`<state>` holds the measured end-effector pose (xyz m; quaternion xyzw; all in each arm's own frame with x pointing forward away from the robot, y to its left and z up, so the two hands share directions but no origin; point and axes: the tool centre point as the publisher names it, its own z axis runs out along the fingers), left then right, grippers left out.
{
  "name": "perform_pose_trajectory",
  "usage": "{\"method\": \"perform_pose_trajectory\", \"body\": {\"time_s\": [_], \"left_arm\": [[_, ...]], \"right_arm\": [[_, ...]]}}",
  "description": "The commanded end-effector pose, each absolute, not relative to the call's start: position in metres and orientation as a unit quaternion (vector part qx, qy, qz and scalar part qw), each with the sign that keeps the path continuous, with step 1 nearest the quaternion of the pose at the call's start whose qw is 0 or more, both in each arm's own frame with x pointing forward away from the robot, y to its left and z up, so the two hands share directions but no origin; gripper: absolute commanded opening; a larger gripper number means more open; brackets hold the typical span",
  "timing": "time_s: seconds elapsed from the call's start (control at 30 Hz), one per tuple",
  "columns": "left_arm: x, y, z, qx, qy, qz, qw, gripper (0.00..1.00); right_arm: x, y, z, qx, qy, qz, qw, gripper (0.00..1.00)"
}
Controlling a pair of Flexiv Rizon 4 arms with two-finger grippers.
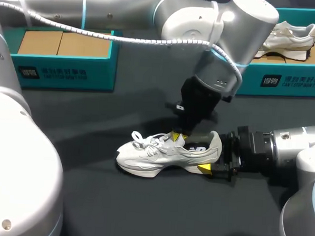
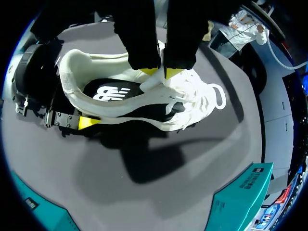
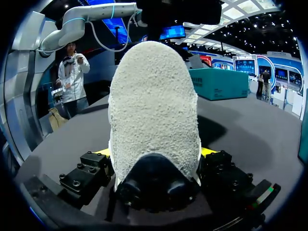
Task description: Take the shoe out of the shoebox, open the shoe tongue, remove and reinsert the insole, then place the shoe into the shoebox
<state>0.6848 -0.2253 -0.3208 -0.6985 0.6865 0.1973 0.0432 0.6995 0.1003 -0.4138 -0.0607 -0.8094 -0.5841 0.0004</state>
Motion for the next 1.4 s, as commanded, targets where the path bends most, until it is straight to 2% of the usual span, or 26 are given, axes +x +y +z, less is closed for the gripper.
{"method": "perform_pose_trajectory", "body": {"time_s": [0.03, 0.37, 1.2, 1.27, 1.4], "left_arm": [[0.676, -0.189, -0.302, -0.713, 0.691, 0.118, -0.011, 0.00], [0.662, -0.148, -0.292, -0.723, 0.688, 0.023, -0.062, 0.00], [0.672, -0.112, -0.352, -0.743, 0.668, 0.016, -0.033, 0.00], [0.672, -0.110, -0.354, -0.743, 0.669, 0.017, -0.027, 0.18], [0.672, -0.106, -0.354, -0.742, 0.670, 0.018, -0.017, 0.38]], "right_arm": [[0.699, 0.100, -0.413, -0.061, -0.811, -0.583, 0.001, 0.00], [0.699, 0.100, -0.413, -0.061, -0.811, -0.583, 0.001, 0.00], [0.699, 0.100, -0.413, -0.061, -0.811, -0.583, 0.001, 0.00], [0.699, 0.100, -0.413, -0.061, -0.811, -0.583, 0.001, 0.00], [0.699, 0.100, -0.413, -0.061, -0.811, -0.583, 0.001, 0.00]]}}
